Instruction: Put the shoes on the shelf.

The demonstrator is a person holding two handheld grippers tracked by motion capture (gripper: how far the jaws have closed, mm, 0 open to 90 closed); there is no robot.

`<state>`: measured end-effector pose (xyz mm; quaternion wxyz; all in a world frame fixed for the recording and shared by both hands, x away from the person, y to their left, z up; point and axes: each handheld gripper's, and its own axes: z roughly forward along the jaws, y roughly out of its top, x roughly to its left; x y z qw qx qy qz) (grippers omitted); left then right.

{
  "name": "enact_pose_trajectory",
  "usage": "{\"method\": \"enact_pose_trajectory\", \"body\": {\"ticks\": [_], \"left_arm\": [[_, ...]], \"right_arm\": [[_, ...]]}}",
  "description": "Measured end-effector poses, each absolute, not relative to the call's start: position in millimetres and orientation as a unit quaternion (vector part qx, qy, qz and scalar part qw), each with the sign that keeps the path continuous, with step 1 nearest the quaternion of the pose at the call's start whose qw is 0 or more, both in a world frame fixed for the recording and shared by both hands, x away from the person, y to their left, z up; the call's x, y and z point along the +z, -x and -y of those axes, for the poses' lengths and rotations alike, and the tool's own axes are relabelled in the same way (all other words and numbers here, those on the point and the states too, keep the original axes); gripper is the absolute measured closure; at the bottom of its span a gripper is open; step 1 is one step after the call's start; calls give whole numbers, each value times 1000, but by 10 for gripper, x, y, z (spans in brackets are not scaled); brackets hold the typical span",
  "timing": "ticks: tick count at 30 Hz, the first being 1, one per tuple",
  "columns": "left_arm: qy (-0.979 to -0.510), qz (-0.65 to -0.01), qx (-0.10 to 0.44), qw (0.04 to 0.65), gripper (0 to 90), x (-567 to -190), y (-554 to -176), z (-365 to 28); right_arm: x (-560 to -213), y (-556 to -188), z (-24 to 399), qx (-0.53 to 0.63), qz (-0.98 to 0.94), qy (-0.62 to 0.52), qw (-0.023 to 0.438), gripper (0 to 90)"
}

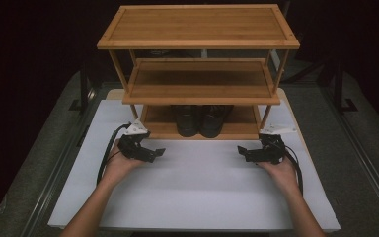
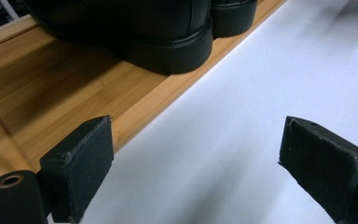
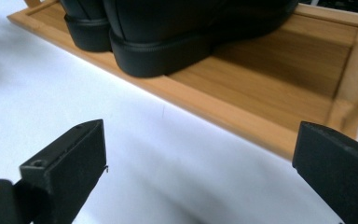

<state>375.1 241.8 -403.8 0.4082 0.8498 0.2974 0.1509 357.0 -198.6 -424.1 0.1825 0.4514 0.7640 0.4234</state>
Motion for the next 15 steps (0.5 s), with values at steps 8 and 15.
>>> {"method": "enact_pose_trajectory", "body": {"ticks": [8, 15], "left_arm": [[-847, -305, 158, 406, 95, -4036, -3470, -2632], [-845, -314, 167, 400, 95, -4083, -3215, -2831]], "right_arm": [[-4286, -3291, 2182, 419, -764, -454, 187, 25], [-4367, -3041, 2330, 414, -762, -459, 190, 25]]}}
